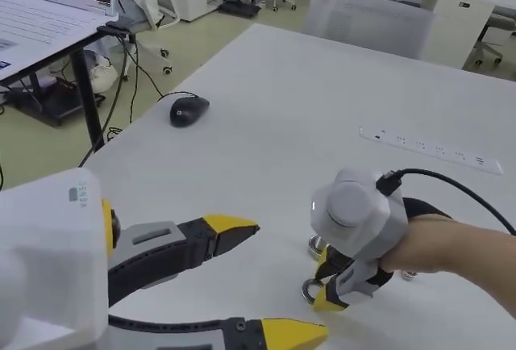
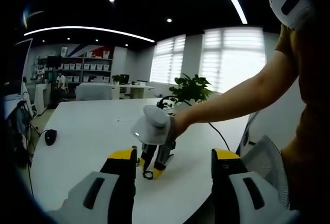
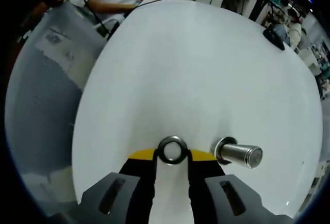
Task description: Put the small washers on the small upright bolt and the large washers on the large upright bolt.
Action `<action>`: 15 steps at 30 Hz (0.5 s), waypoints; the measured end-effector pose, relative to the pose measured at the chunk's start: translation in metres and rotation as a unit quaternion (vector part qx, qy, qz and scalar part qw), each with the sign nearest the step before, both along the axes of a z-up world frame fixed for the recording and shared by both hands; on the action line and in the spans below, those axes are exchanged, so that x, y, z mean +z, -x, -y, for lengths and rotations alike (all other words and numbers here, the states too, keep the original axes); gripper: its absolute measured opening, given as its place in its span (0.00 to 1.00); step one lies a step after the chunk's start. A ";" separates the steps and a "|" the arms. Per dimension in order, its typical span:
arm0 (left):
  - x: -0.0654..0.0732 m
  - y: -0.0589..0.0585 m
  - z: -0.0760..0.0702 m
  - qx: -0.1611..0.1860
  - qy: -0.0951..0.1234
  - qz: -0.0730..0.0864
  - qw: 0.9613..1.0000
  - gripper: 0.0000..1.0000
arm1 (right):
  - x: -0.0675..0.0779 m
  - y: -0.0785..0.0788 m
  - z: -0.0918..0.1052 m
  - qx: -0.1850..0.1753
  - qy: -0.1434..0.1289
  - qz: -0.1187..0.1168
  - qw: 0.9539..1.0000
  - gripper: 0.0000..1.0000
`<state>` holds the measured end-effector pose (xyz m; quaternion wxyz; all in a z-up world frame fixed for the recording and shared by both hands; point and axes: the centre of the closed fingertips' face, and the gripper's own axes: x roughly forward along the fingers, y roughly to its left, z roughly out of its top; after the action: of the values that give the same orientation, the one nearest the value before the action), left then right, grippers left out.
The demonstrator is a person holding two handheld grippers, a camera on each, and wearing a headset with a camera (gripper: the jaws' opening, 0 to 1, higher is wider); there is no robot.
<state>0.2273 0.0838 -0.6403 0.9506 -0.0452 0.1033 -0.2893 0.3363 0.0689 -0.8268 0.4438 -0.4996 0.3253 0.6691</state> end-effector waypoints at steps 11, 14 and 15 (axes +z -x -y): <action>0.000 0.000 0.001 0.000 0.001 -0.001 1.000 0.58 | 0.013 -0.003 0.004 -0.009 -0.002 0.002 1.000 0.22; 0.000 -0.001 0.002 0.000 0.001 -0.001 1.000 0.58 | 0.024 -0.007 0.004 -0.013 -0.012 0.004 1.000 0.22; 0.000 -0.001 0.002 -0.001 0.001 -0.001 1.000 0.58 | 0.028 -0.009 0.005 -0.015 -0.015 0.004 1.000 0.22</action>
<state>0.2282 0.0816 -0.6406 0.9502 -0.0462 0.1039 -0.2900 0.3449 0.0644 -0.7989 0.4624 -0.4911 0.3206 0.6650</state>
